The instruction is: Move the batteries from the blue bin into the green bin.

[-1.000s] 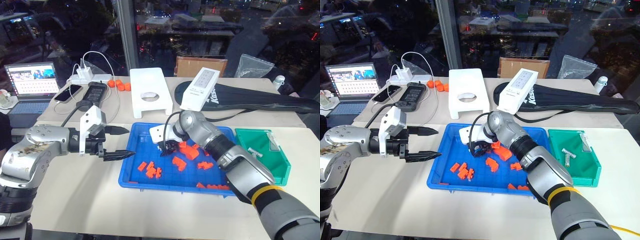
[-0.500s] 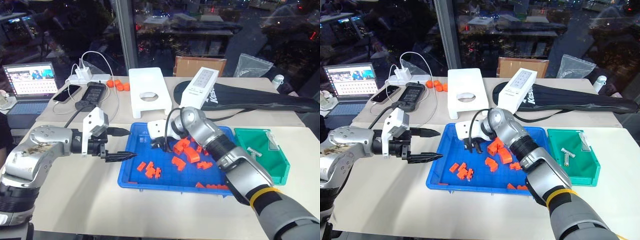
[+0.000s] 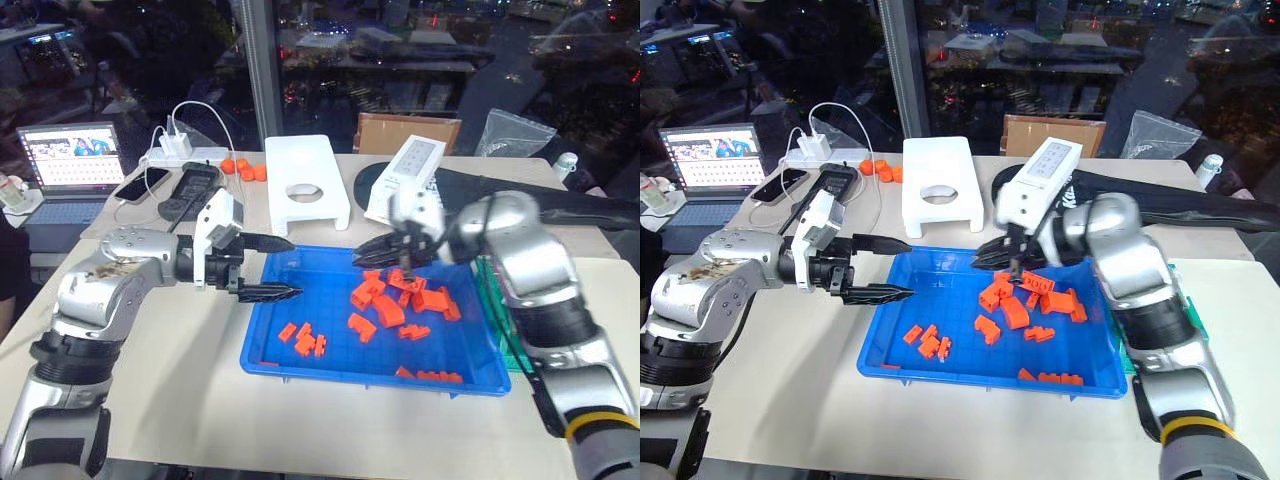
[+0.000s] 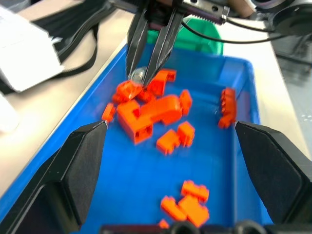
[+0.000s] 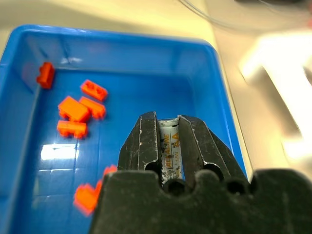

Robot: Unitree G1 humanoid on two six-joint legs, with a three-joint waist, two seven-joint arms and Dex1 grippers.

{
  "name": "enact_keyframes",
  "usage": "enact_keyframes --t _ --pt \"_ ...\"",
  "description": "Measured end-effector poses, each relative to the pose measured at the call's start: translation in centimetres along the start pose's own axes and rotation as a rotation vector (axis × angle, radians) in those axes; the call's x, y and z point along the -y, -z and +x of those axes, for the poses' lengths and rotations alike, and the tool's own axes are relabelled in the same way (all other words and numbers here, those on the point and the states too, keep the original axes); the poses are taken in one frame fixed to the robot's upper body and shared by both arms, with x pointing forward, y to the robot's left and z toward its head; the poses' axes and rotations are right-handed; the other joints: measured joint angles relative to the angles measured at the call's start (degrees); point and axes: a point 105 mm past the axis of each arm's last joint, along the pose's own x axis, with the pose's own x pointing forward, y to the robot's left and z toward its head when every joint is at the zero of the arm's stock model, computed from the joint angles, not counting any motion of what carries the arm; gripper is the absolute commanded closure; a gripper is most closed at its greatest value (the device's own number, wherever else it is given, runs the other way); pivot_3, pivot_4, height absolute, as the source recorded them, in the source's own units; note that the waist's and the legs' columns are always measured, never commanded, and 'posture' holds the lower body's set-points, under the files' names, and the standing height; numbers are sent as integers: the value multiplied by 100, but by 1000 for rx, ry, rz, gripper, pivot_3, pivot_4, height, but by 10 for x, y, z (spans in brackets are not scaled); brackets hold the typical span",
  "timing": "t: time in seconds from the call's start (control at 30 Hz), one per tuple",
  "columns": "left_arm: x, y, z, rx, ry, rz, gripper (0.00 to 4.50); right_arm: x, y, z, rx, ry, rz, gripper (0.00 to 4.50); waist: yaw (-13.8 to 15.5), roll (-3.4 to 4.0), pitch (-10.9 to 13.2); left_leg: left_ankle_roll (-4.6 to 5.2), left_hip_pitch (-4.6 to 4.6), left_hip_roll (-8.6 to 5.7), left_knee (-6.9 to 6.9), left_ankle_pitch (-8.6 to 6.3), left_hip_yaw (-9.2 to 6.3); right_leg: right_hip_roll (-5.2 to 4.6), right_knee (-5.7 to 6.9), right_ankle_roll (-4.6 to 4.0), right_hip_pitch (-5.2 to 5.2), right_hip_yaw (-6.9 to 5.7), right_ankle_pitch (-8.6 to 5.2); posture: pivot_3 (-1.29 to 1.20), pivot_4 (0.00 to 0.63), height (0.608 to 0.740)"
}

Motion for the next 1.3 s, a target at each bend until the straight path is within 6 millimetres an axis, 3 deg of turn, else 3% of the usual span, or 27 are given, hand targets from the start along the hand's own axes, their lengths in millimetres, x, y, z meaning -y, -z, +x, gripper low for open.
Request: enact_keyframes --t 0.13,0.2,0.3,0.4,0.63,0.67,0.7,0.73,1.03,1.2,1.3 --pt "-3 0 9 17 35 -11 0 10 23 -44 -66 173 120 4258 -31 -1 0 1 3 -2 1 0 0 0 0 1 0 6 0 0 150 722" --pt "-3 -1 17 34 65 -17 0 17 45 -74 -144 306 181 4258 -48 -1 1 1 3 -2 1 0 -1 0 0 2 1 6 -1 0 150 722" --pt "-5 -6 21 50 75 -14 0 18 73 -103 -236 426 268 4258 -66 -3 1 1 3 -3 1 0 -1 0 -2 3 5 7 -1 0 150 722" --pt "-6 -9 25 66 84 -14 0 16 95 -112 -285 492 336 4258 -130 -2 -1 2 9 -4 1 0 -2 1 -1 11 7 14 -4 0 150 722" --pt "-6 -12 31 75 86 -5 0 20 137 -106 -278 585 513 4258 -195 8 0 3 11 -12 6 0 -10 -1 -1 31 18 16 -14 0 150 722" --pt "-6 -10 32 65 78 -3 0 22 141 -108 -287 605 524 3758 -188 10 -1 3 11 -12 6 0 -10 -1 -1 30 18 16 -13 0 150 722" --pt "-7 -10 32 61 72 -3 0 23 142 -109 -290 617 527 3257 -183 9 -1 3 11 -12 6 0 -11 -1 -2 29 19 15 -13 0 150 722" --pt "-8 -9 33 57 64 -2 0 24 143 -110 -293 633 528 3146 -178 9 -1 3 11 -12 5 0 -11 -1 -4 30 19 15 -13 0 150 722" --pt "-23 -18 37 96 -106 54 0 39 134 -121 -228 720 524 40 -111 10 -1 3 11 -13 6 0 -12 -1 -9 31 24 15 -12 0 150 722" --pt "-39 -24 22 127 -249 100 0 51 95 -153 27 846 448 40 -89 11 -2 2 18 -13 4 0 -15 -1 -21 29 41 12 -10 0 150 722" --pt "-45 -9 4 138 -352 56 0 36 83 -171 117 920 311 40 -79 10 -2 9 54 -11 -8 -5 -21 -1 -37 32 85 5 -15 0 150 722"
